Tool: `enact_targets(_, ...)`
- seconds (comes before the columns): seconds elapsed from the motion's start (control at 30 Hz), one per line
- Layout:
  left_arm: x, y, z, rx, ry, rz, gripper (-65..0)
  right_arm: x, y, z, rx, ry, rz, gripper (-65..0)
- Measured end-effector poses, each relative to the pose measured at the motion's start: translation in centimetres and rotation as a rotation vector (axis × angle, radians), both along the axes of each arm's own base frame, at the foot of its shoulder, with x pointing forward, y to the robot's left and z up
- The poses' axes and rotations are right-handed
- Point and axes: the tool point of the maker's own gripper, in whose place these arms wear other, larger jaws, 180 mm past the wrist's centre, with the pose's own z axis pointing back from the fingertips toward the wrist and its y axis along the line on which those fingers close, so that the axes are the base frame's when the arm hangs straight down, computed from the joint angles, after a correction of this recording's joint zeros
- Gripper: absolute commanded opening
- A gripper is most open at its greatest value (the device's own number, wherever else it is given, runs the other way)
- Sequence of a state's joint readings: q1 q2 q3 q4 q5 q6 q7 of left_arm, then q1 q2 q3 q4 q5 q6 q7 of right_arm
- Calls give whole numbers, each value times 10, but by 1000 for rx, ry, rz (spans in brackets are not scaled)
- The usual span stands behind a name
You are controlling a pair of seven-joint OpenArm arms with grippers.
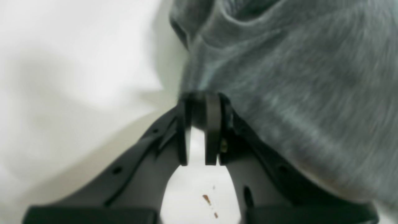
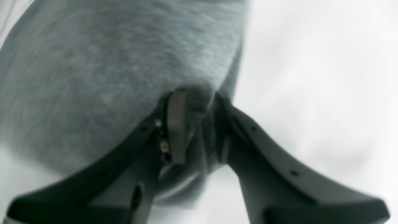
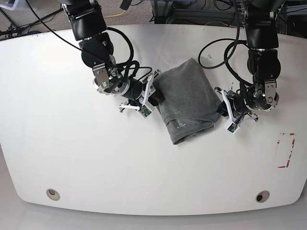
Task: Fold the T-shirt properly
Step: 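Hold the bundled shirt with both grippers and square it into a stack, then release the right gripper and grasp the shirt stack with the left gripper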
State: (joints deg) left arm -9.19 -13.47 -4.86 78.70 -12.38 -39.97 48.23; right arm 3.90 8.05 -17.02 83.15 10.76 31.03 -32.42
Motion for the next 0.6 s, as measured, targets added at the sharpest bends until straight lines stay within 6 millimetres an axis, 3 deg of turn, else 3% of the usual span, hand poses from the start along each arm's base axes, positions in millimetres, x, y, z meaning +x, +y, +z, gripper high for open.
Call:
enact_targets(0.13, 5, 10, 2, 51, -5, 9, -589, -17, 6, 15, -23, -15, 34, -510)
enact_targets(0.33, 20, 5, 38, 69, -122, -12, -589, -13, 10, 59, -47, -117, 63, -510)
enact_targets(0.43, 20, 2, 53, 85, -164, -26, -589, -13, 7, 61, -61, -123, 66, -510)
enact_targets(0.6, -3, -1, 49, 125, -145, -45, -589, -18, -1, 44, -94, -78, 65, -512)
